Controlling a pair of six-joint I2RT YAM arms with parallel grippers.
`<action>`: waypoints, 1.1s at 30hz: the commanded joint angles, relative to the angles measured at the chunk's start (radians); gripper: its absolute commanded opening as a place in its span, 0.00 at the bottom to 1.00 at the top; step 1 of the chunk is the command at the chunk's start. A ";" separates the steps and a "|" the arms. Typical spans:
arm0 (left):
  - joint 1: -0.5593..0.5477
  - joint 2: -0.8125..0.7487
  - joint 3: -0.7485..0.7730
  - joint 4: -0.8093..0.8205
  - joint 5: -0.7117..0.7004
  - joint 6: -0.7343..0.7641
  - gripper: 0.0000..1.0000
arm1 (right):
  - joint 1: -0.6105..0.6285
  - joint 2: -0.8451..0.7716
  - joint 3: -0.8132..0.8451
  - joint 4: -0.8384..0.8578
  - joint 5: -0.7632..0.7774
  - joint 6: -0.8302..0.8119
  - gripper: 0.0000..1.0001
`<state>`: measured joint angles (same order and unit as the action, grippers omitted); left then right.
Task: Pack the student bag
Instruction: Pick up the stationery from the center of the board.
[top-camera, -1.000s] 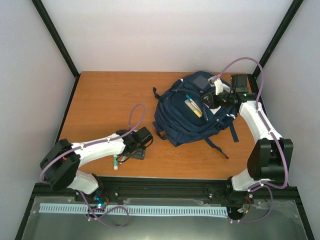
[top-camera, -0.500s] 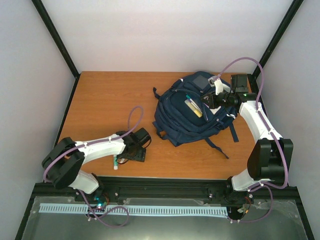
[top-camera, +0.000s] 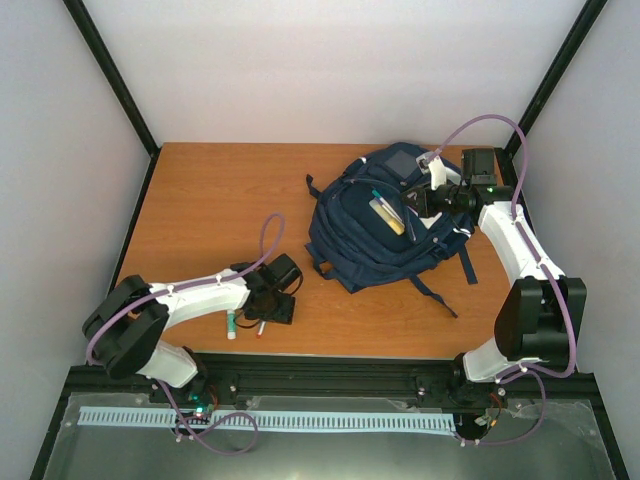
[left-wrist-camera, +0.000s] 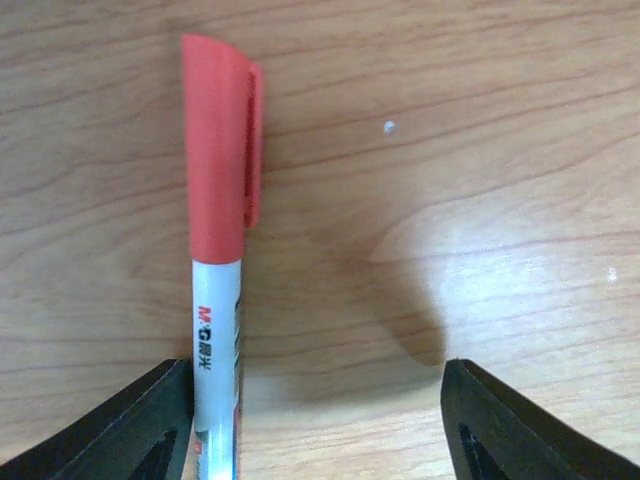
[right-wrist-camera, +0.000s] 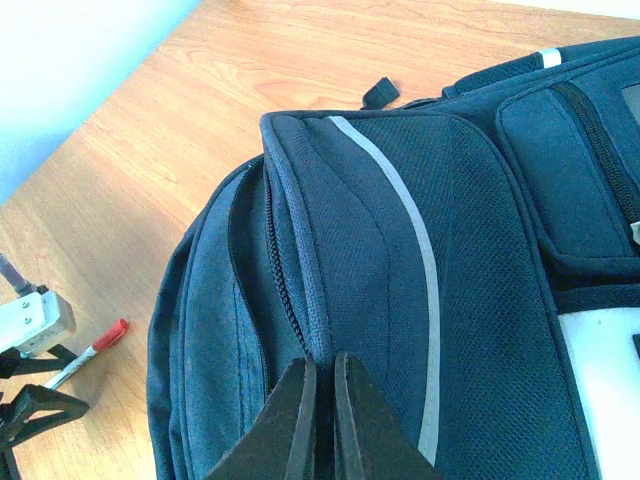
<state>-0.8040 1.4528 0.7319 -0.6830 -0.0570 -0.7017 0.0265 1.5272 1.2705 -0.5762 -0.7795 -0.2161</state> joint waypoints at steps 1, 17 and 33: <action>-0.015 0.008 -0.012 0.061 0.101 0.013 0.67 | -0.019 -0.016 0.000 0.021 -0.034 0.008 0.03; -0.140 0.104 0.119 -0.101 -0.172 -0.131 0.55 | -0.019 -0.007 -0.001 0.020 -0.035 0.009 0.03; -0.132 0.128 0.124 -0.132 -0.174 -0.075 0.23 | -0.019 -0.007 -0.001 0.018 -0.035 0.007 0.03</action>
<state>-0.9386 1.5776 0.8459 -0.7982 -0.2379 -0.7952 0.0265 1.5272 1.2705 -0.5793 -0.7830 -0.2161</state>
